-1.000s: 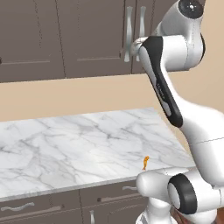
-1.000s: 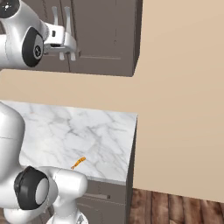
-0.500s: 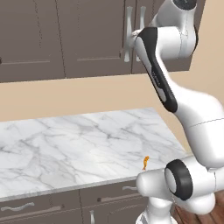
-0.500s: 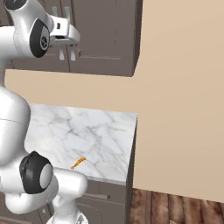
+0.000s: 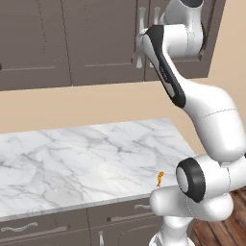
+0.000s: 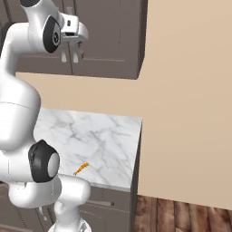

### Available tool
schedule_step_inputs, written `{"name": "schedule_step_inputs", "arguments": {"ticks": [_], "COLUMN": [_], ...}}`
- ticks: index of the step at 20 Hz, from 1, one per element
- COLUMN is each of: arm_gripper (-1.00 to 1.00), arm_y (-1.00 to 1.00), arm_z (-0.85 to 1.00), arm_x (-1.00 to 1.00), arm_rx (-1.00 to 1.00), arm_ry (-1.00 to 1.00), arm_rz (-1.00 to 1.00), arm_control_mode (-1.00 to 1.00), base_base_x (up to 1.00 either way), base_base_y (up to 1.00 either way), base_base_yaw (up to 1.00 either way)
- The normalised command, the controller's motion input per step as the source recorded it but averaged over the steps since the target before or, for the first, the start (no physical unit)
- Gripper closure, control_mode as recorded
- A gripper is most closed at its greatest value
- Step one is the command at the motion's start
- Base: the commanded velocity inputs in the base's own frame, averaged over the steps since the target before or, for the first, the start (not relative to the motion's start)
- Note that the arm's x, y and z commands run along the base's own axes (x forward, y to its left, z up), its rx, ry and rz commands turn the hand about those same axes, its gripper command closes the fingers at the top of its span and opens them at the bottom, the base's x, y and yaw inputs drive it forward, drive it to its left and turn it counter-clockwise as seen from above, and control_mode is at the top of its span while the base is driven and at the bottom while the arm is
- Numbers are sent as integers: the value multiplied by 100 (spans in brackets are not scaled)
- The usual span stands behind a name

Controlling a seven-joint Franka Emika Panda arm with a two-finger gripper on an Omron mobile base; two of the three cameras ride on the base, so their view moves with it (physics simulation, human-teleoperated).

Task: Retrieve the tupperware from the cabinet, then place the raw meat into the tupperware to avoid contamination.

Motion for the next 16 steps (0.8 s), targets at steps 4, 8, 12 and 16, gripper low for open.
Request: {"name": "schedule_step_inputs", "arguments": {"ticks": [4, 8, 12, 16], "arm_gripper": [-100, -100, -100, -100], "arm_y": [0, 0, 0, 0], "arm_z": [0, 0, 0, -5], "arm_x": [46, 42, 37, 44], "arm_rx": [-1, -1, -1, -1], "arm_ry": [0, 0, 0, -3], "arm_rz": [0, 0, 0, 0], "arm_control_mode": [-100, -100, -100, -100], "base_base_x": [0, 0, 0, 0], "base_base_y": [0, 0, 0, 0], "base_base_yaw": [0, 0, 0, 0]}}
